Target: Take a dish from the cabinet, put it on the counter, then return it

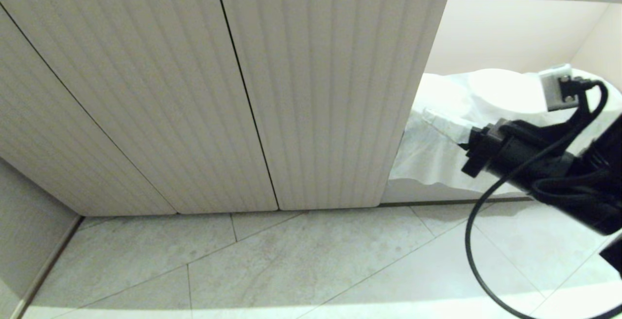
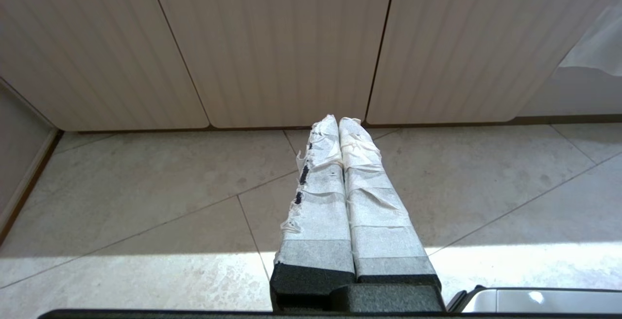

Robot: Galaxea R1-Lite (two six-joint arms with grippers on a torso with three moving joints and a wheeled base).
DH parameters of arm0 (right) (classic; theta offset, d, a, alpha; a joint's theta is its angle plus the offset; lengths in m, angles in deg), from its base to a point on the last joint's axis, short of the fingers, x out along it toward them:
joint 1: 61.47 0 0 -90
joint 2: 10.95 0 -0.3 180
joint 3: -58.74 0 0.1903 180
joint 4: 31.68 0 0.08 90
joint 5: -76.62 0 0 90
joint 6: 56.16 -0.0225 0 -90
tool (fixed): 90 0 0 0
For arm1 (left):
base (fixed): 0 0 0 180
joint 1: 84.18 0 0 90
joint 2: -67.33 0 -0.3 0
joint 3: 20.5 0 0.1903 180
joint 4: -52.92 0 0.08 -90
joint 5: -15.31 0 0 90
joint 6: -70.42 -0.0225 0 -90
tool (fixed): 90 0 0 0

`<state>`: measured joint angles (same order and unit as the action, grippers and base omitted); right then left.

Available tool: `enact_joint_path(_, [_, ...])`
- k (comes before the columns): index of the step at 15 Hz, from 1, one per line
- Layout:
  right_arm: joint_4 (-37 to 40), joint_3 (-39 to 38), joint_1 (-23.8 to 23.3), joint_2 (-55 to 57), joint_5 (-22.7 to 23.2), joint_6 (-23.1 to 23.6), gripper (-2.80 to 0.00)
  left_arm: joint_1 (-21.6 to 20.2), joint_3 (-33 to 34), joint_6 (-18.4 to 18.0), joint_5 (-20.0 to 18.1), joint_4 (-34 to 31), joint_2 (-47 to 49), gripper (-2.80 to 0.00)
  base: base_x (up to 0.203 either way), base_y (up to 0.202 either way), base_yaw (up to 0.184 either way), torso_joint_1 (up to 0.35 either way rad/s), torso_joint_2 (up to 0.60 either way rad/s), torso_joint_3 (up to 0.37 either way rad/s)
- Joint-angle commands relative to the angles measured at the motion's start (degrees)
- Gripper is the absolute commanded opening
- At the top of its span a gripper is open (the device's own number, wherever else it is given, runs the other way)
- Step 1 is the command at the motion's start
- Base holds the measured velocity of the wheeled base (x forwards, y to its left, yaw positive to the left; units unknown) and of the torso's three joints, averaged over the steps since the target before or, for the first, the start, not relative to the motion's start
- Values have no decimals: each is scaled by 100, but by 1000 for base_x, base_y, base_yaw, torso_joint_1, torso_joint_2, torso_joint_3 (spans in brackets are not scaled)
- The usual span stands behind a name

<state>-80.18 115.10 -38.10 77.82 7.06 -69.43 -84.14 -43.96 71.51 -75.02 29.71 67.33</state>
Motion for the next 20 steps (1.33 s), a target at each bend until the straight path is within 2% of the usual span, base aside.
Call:
enact_joint_path(1, [101,-387,-13,-889,8,-2,-280,2,1,5,-2,2,0,-280,0,0,0,0,0,0])
enact_joint_path(7, [1014,-1368,-352,-2432,-11,33,-280,4,1,5,-2,2,0,-280,0,0,0,0,0,0])
enact_joint_path(11, [2016,-1795,-843,-3383,-30,142,-280,-5,1,5,-2,2,0,-280,0,0,0,0,0,0])
enact_joint_path(12, [2269,-1832,-942,-3555,-124,287,-280,-4,1,5,-2,2,0,-280,0,0,0,0,0,0])
enact_joint_path(14, [2711,-2073,-1022,-4039,-618,432,-280,-5,1,5,-2,2,0,-280,0,0,0,0,0,0])
enact_joint_path(18, [3486,-3084,-1430,-5469,-1479,970,-280,4,1,5,4,2,0,-280,0,0,0,0,0,0])
enact_joint_path(20, [4145,-3226,-1702,-6149,-1658,1099,-280,4,1,5,-2,2,0,-280,0,0,0,0,0,0])
